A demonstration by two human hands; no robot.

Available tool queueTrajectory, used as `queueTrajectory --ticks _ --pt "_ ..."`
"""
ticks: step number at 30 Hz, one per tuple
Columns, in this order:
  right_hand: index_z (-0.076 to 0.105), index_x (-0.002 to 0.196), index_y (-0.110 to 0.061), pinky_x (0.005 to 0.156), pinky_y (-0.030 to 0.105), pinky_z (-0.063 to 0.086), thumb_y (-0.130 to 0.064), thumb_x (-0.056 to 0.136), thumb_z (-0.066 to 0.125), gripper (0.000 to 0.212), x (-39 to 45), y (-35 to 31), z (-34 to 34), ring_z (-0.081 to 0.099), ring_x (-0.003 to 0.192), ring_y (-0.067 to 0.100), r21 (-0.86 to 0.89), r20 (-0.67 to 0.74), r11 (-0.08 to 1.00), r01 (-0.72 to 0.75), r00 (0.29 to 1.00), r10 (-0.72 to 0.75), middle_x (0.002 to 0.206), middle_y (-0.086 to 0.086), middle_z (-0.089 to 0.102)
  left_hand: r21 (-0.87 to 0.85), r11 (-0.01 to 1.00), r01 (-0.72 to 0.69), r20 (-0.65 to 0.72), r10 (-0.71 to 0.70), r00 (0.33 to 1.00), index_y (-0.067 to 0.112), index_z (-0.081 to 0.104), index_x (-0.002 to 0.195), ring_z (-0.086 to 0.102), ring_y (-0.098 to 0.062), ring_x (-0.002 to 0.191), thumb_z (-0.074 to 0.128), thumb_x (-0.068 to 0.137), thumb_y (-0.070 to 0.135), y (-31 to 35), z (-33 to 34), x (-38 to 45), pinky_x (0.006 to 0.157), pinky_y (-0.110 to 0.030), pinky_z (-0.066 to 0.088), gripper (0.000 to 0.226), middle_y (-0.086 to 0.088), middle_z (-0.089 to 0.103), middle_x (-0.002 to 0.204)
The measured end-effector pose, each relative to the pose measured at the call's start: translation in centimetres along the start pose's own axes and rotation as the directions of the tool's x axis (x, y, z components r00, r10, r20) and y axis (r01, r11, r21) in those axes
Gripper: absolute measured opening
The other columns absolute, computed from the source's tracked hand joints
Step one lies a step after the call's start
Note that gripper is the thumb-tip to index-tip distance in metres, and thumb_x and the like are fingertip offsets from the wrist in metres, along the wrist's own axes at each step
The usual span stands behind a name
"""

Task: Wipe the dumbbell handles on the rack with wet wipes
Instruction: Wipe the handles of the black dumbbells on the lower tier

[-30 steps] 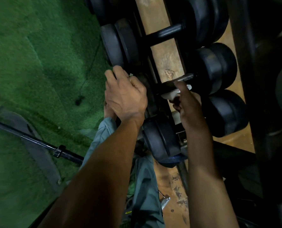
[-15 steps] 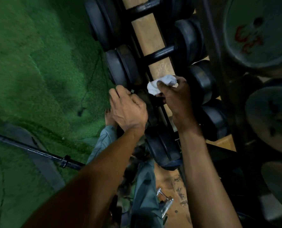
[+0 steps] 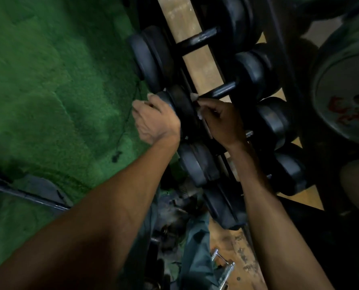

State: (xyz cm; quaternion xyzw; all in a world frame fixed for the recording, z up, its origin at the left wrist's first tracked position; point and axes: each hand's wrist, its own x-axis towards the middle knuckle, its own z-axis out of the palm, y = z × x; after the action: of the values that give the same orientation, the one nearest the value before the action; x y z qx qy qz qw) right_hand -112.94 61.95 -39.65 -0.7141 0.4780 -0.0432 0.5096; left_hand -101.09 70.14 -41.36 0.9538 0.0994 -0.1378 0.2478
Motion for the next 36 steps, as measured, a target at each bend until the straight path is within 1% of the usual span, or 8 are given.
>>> queueTrajectory --ticks 6,10,16,19,22,28,33,36 --pt "0.076 0.117 -0.019 0.079 0.005 0.045 -0.004 0.092 0.067 0.031 2.2 0.6 0.7 0.064 0.093 -0.011 -0.138 -0.022 0.979 0.148 0.988 -0.153 0.105 -0.011 0.075 -0.01 0.995 -0.097 -0.178 0.094 0.979 0.008 0.059 0.105 0.062 -0.039 0.101 0.036 0.092 0.04 0.4 2.1 -0.1 0.08 -0.045 0.046 0.041 -0.014 0.067 0.101" --pt "0.08 0.1 -0.027 0.089 0.031 0.056 -0.026 0.089 0.073 0.013 4.1 0.0 1.4 0.069 0.087 -0.005 -0.196 -0.048 0.97 0.141 0.987 -0.153 0.089 -0.019 0.075 0.005 0.993 -0.12 -0.187 0.119 0.975 0.008 0.059 0.106 0.062 -0.037 0.1 0.036 0.091 0.036 0.1 2.4 0.0 0.079 -0.044 0.046 0.04 -0.013 0.067 0.1" --pt "0.078 0.085 -0.027 0.102 0.041 0.022 -0.027 0.092 0.063 0.016 6.2 -1.4 2.3 0.049 0.107 0.014 -0.519 -0.035 0.854 0.041 0.997 -0.069 0.09 -0.006 0.066 -0.004 0.99 -0.143 -0.226 0.138 0.964 0.007 0.061 0.106 0.062 -0.037 0.099 0.031 0.089 0.036 0.3 2.5 -0.1 0.08 -0.046 0.048 0.045 -0.013 0.068 0.1" --pt "0.056 0.067 -0.025 0.098 0.053 0.038 -0.024 0.086 0.051 0.019 6.4 -0.9 2.5 0.057 0.104 0.036 -0.548 0.069 0.829 0.114 0.993 -0.091 0.083 -0.005 0.043 -0.001 0.99 -0.144 -0.228 0.14 0.964 0.008 0.06 0.104 0.062 -0.036 0.098 0.03 0.089 0.036 0.3 2.6 -0.1 0.079 -0.047 0.049 0.044 -0.012 0.068 0.099" --pt "0.061 0.076 -0.024 0.089 0.064 0.047 -0.03 0.087 0.047 0.019 5.7 0.9 2.2 0.06 0.096 0.039 -0.476 0.102 0.844 0.245 0.969 -0.224 0.086 -0.002 0.046 0.007 0.989 -0.147 -0.232 0.145 0.962 0.008 0.06 0.103 0.063 -0.037 0.097 0.033 0.089 0.035 0.3 2.7 -0.1 0.078 -0.047 0.05 0.04 -0.012 0.068 0.098" --pt "0.076 0.11 -0.017 0.087 0.044 0.053 -0.011 0.089 0.056 0.029 2.9 1.0 1.1 0.06 0.098 0.028 -0.359 0.053 0.891 0.278 0.959 -0.278 0.1 0.005 0.059 0.031 0.986 -0.162 -0.232 0.165 0.959 0.008 0.059 0.102 0.062 -0.037 0.096 0.034 0.09 0.033 0.1 2.8 0.0 0.078 -0.046 0.049 0.037 -0.012 0.067 0.096" --pt "0.077 0.111 -0.013 0.087 0.011 0.048 0.006 0.086 0.064 0.034 0.7 1.3 1.6 0.066 0.1 0.016 -0.184 -0.062 0.982 0.049 0.996 -0.062 0.115 0.007 0.066 0.019 0.987 -0.163 -0.249 0.162 0.955 0.009 0.059 0.1 0.063 -0.036 0.095 0.036 0.089 0.033 0.2 2.9 -0.1 0.079 -0.045 0.049 0.035 -0.011 0.066 0.094" --pt "0.079 0.101 -0.015 0.09 0.02 0.052 0.006 0.083 0.064 0.03 -0.1 1.8 2.6 0.069 0.1 0.02 -0.121 -0.119 0.985 -0.125 0.987 0.111 0.109 0.007 0.072 0.021 0.987 -0.162 -0.254 0.162 0.954 0.009 0.059 0.1 0.063 -0.035 0.095 0.036 0.089 0.033 0.2 3.0 -0.1 0.078 -0.044 0.048 0.035 -0.01 0.066 0.095"
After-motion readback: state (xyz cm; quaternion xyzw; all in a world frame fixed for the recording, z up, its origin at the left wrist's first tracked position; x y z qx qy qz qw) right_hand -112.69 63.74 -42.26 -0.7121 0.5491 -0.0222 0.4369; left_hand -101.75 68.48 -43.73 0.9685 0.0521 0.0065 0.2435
